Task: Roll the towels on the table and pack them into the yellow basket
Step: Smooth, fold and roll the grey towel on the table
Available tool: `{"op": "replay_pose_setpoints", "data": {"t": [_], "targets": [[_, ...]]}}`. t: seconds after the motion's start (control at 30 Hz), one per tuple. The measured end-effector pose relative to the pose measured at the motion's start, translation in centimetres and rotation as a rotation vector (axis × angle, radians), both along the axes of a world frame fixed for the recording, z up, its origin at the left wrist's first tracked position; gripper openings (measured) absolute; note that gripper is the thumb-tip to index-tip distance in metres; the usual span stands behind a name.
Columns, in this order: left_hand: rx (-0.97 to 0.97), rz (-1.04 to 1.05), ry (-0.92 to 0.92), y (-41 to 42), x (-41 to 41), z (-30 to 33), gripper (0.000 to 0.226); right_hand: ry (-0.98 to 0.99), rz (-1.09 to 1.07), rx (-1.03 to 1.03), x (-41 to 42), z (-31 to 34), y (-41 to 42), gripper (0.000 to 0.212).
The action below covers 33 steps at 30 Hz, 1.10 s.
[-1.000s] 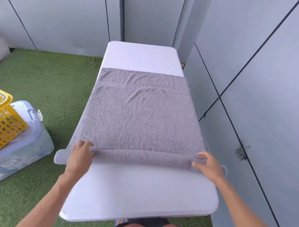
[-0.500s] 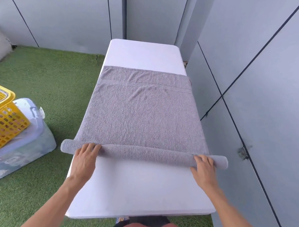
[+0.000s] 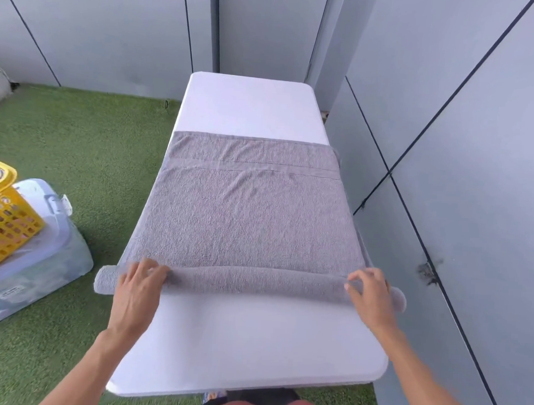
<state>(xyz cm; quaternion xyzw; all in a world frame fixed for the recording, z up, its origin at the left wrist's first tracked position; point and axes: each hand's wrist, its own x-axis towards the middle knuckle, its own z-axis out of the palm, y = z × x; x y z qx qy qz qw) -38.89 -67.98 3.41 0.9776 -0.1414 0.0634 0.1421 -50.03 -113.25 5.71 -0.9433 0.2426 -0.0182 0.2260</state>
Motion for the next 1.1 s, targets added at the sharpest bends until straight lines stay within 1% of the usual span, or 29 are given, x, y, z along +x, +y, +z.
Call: {"op": "replay_pose_setpoints", "data": {"t": [0.03, 0.07, 0.13, 0.17, 0.2, 0.23, 0.27, 0.33, 0.4, 0.5, 0.53, 0.6, 0.63, 0.67, 0.7, 0.73, 0.77, 0.8, 0.83, 0.87, 0.9, 0.93, 1.0, 1.03, 1.1], "targets": [[-0.009, -0.024, -0.063, -0.1, -1.1, -0.5, 0.016, -0.064, 0.018, -0.111, -0.9, -0.6, 0.7, 0.01], [-0.009, -0.045, -0.073, -0.1, -2.2, -1.1, 0.024, -0.084, 0.046, -0.219, -1.8, -1.2, 1.5, 0.014], [0.05, -0.115, -0.026, 0.3, -3.2, -2.4, 0.047, -0.023, 0.126, -0.378, -3.2, -2.4, 2.7, 0.04], [0.081, -0.138, -0.014, 0.5, -3.1, -2.9, 0.054, 0.019, 0.157, -0.417, -3.4, -2.9, 2.9, 0.05], [0.099, -0.142, 0.008, 0.6, -2.7, -3.0, 0.061, 0.054, 0.165, -0.421, -3.1, -3.2, 2.8, 0.055], [0.097, -0.14, 0.039, 0.5, -2.0, -2.9, 0.064, 0.086, 0.144, -0.403, -2.5, -3.3, 2.5, 0.056], [0.082, -0.134, 0.064, 0.3, -1.3, -2.5, 0.061, 0.121, 0.116, -0.371, -1.7, -3.2, 2.3, 0.055], [0.063, -0.12, 0.076, -0.2, 0.1, -1.7, 0.047, 0.171, 0.099, -0.303, -0.3, -2.4, 2.0, 0.049], [0.057, -0.115, 0.121, -0.3, 1.0, -1.4, 0.04, 0.219, 0.13, -0.258, 0.3, -1.6, 1.6, 0.043], [0.097, -0.109, 0.288, 0.3, 1.1, -0.6, 0.039, 0.36, 0.239, -0.203, -0.6, -0.9, 0.2, 0.037], [0.11, -0.128, 0.364, 0.5, 1.2, -0.2, 0.039, 0.413, 0.265, -0.149, -0.9, -0.4, -0.3, 0.038], [0.117, -0.141, 0.582, 0.8, 2.1, 0.8, 0.038, 0.48, 0.24, 0.072, -0.9, 0.7, -1.2, 0.038], [0.066, -0.131, 0.665, 0.7, 2.5, 1.2, 0.039, 0.462, 0.198, 0.203, -0.7, 0.9, -1.3, 0.039], [-0.015, -0.107, 0.706, 0.7, 3.1, 1.3, 0.04, 0.396, 0.149, 0.294, -0.4, 1.0, -1.3, 0.041], [-0.103, -0.065, 0.688, 0.6, 3.4, 1.4, 0.041, 0.284, 0.094, 0.317, 0.0, 0.8, -1.3, 0.042], [-0.176, -0.017, 0.622, 0.6, 3.5, 1.3, 0.04, 0.159, 0.044, 0.271, 0.2, 0.6, -1.0, 0.041], [-0.208, 0.02, 0.495, 0.4, 3.2, 1.3, 0.038, 0.058, 0.0, 0.185, 0.2, 0.3, -0.6, 0.036], [-0.187, 0.027, 0.342, 0.3, 2.8, 1.0, 0.035, -0.016, -0.021, 0.076, 0.0, 0.0, 0.0, 0.029], [-0.125, 0.011, 0.195, 0.3, 2.0, 0.6, 0.031, -0.062, -0.02, -0.043, -0.5, -0.6, 0.6, 0.023], [-0.067, -0.019, 0.083, 0.3, 0.9, 0.1, 0.03, -0.083, -0.002, -0.168, -1.1, -1.0, 1.4, 0.02], [-0.026, -0.044, 0.049, 0.3, -0.2, -0.6, 0.035, -0.079, 0.029, -0.271, -1.9, -1.6, 2.1, 0.025], [0.005, -0.067, 0.055, 0.3, -1.4, -1.4, 0.046, -0.038, 0.072, -0.332, -2.6, -2.2, 2.6, 0.036], [0.054, -0.112, 0.066, 0.5, -3.2, -2.9, 0.065, 0.094, 0.16, -0.373, -3.7, -3.3, 3.2, 0.064], [0.077, -0.123, 0.074, 0.5, -3.4, -3.2, 0.071, 0.138, 0.177, -0.366, -3.7, -3.6, 3.0, 0.071], [0.102, -0.108, 0.097, 0.2, -2.3, -3.0, 0.077, 0.187, 0.147, -0.307, -2.6, -3.4, 2.7, 0.069]]}}
